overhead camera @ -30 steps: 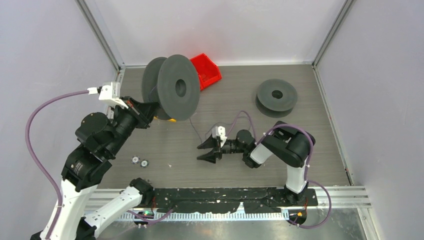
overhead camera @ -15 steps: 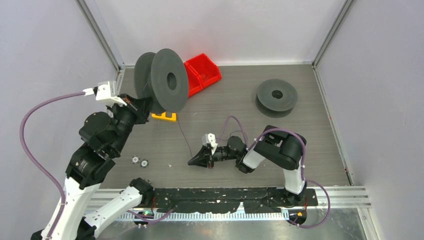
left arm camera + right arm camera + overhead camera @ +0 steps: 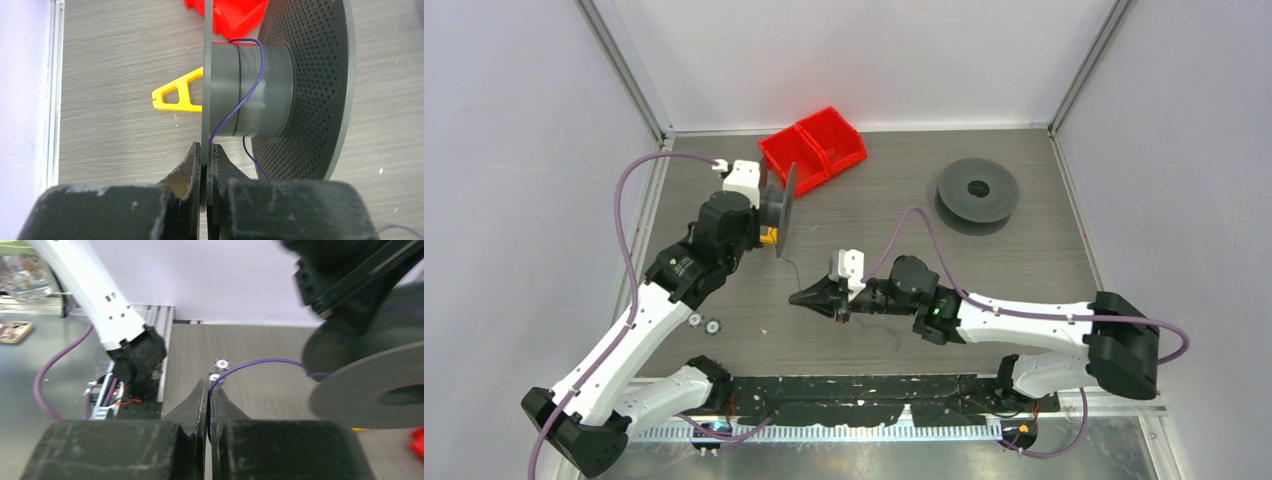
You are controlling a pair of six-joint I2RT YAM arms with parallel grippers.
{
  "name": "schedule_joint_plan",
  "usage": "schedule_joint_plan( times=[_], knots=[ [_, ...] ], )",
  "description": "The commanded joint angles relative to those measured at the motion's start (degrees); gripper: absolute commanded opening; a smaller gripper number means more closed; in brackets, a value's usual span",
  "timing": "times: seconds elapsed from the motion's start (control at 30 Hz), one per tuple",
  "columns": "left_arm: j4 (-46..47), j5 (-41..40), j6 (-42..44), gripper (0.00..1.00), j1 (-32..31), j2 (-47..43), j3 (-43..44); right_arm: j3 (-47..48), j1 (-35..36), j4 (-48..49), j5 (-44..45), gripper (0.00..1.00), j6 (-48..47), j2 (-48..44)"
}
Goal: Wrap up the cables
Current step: Wrap the cable around the cable reel.
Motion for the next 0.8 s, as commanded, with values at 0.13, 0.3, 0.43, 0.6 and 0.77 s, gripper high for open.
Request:
schedule_joint_plan(
  times=[0.13,0.3,0.43,0.6,0.77],
  knots=[
    [2.26,17.07,16.70,0.00,0.13,-6.73,-5.35,16.91,-4.45,-28.29,6.43,0.05,-6.96,-3.12],
    [-3.98,25.74,21.83,0.00,0.15,-9.09,-5.87,25.37,-12.15,-34.89,0.03,0.05,-6.58,-2.12],
    [-7.82,31.56,23.51,0.00,0.14,-11.11,-4.22,27.79,-17.64,-38.98,-1.75,0.06,-8.77,-0.81],
    [-9.07,34.17,14.04,0.00,0.60,-13.39,-0.31,24.83,-23.56,-40.67,-5.71,0.07,-10.17,-2.69],
    [-10.65,36.96,4.64,0.00,1.39,-14.85,6.08,18.67,-26.43,-38.45,-8.79,0.12,-11.79,-4.79]
  ],
)
